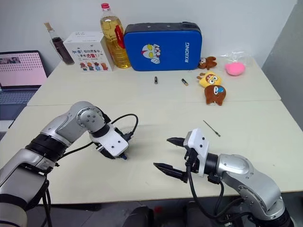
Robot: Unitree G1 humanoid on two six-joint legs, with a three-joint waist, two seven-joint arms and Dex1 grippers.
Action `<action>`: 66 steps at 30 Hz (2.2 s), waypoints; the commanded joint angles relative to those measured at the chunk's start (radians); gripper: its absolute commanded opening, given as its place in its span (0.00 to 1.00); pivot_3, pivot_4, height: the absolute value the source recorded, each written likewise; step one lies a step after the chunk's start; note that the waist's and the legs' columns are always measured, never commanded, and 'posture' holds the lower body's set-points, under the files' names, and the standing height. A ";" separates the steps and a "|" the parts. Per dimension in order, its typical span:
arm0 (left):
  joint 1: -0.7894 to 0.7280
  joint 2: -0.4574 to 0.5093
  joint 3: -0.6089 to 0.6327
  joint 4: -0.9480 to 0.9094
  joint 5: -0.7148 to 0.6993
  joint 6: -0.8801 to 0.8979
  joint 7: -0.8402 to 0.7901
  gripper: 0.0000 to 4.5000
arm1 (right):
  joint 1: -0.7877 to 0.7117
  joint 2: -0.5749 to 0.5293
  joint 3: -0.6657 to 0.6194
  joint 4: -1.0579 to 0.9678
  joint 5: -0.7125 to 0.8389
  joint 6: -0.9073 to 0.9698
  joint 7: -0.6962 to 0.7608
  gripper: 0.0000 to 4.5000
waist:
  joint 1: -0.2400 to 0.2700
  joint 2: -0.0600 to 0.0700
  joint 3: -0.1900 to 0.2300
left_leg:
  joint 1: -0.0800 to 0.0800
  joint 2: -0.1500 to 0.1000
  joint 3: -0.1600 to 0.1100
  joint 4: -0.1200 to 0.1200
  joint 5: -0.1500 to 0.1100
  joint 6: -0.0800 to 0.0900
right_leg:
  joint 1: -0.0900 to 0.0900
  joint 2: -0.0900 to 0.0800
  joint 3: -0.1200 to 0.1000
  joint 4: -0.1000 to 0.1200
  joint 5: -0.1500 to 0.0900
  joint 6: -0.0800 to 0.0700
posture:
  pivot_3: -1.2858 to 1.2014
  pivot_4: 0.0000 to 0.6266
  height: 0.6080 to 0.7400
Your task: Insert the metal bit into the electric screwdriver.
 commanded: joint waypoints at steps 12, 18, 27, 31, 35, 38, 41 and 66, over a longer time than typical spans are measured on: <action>0.014 -0.034 0.028 0.000 -0.044 0.107 -0.004 0.37 | -0.012 0.012 -0.009 -0.028 0.020 -0.016 -0.001 1.00 | 0.005 0.000 0.000 | 0.000 0.000 0.000 0.000 0.000 0.000 | 0.000 0.000 0.000 0.000 0.000 0.000 | 0.52 0.24 1.00; -0.114 -0.176 0.192 0.076 -0.194 0.418 0.028 0.37 | -0.053 0.001 -0.067 -0.023 0.063 -0.001 0.004 1.00 | 0.022 -0.001 0.000 | -0.004 -0.001 -0.002 0.003 0.000 0.000 | -0.001 -0.002 -0.003 0.000 0.000 0.000 | 0.52 0.24 1.00; -0.101 -0.525 0.716 -0.041 -0.586 0.650 0.641 0.37 | -0.224 -0.005 -0.214 0.036 0.075 0.014 -0.104 1.00 | 0.024 -0.005 0.003 | -0.006 -0.001 -0.003 0.004 0.000 0.000 | -0.002 -0.003 -0.001 0.001 0.001 0.001 | 0.52 0.24 1.00; 0.030 -0.598 0.728 -0.181 -0.628 0.783 0.779 0.37 | -0.259 0.003 -0.244 0.074 0.065 0.015 -0.140 1.00 | 0.004 -0.003 0.001 | -0.004 -0.001 -0.002 0.000 0.000 0.000 | -0.002 -0.003 0.002 -0.001 0.001 0.001 | 0.52 0.24 1.00; 0.167 -0.707 0.746 -0.271 -0.636 0.743 0.944 0.37 | -0.288 0.021 -0.244 0.118 0.024 -0.005 -0.184 1.00 | 0.005 -0.002 0.000 | -0.004 0.000 -0.002 0.001 0.000 0.000 | -0.002 -0.003 0.002 0.000 0.001 0.000 | 0.52 0.24 1.00; 0.237 -0.748 0.736 -0.295 -0.626 0.689 0.993 0.37 | -0.299 0.042 -0.235 0.140 -0.001 -0.011 -0.209 1.00 | 0.010 -0.004 0.002 | -0.005 -0.001 -0.002 0.002 0.000 0.000 | -0.002 -0.003 0.001 0.001 0.001 0.000 | 0.52 0.24 1.00; 0.350 -0.777 0.699 -0.294 -0.573 0.565 1.034 0.37 | -0.305 0.096 -0.201 0.175 -0.055 -0.025 -0.265 1.00 | 0.014 -0.003 0.001 | -0.004 -0.001 -0.001 0.002 0.000 0.000 | -0.002 -0.004 0.003 0.000 0.001 0.000 | 0.52 0.24 1.00; 0.381 -0.768 0.574 -0.247 -0.523 0.489 1.093 0.37 | -0.620 -0.257 0.128 1.027 -0.398 0.029 0.330 1.00 | 0.030 -0.002 -0.001 | -0.001 -0.003 0.003 0.002 0.000 0.000 | 0.001 -0.005 0.001 -0.001 0.001 0.001 | 0.52 0.24 1.00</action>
